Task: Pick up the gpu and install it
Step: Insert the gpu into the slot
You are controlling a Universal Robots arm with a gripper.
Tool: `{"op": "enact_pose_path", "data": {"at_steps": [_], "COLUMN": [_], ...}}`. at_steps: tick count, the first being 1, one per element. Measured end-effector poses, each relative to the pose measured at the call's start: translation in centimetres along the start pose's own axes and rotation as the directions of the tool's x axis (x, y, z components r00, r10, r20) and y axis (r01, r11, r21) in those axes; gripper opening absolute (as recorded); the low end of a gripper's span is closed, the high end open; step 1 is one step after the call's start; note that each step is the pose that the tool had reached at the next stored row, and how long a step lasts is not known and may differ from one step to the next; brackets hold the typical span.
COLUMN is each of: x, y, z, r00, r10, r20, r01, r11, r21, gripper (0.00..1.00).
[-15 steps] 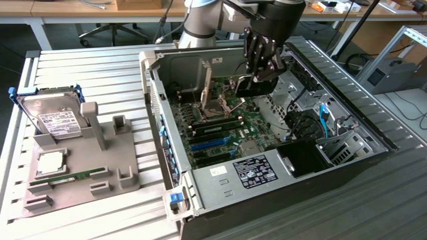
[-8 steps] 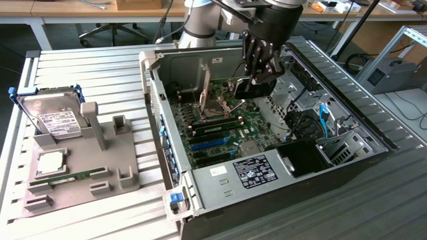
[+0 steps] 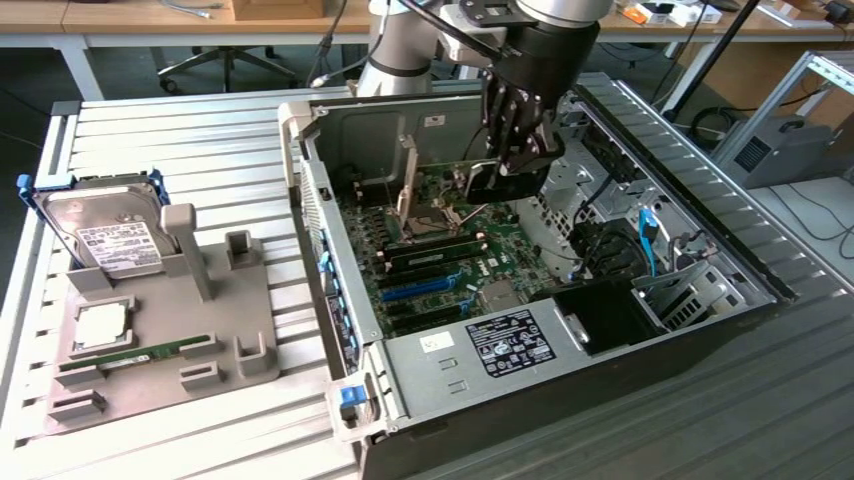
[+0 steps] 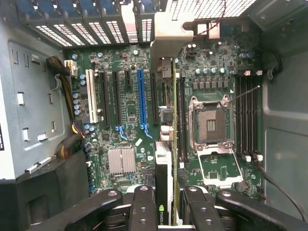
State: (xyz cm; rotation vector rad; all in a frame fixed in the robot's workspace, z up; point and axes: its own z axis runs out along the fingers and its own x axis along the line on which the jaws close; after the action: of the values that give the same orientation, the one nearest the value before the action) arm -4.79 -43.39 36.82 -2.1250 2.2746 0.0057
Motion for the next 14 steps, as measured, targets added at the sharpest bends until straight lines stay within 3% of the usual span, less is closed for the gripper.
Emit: {"op": "enact_pose_path", "data": {"at_steps": [14], "x": [0.02], "y": [0.02], "z": [0.92], "r00": [1.0000], "r10": [0.000], "r20": [0.0002], "r01": [0.000], "r11": [1.0000], "r21": [0.0001], "gripper": [0.27]}}
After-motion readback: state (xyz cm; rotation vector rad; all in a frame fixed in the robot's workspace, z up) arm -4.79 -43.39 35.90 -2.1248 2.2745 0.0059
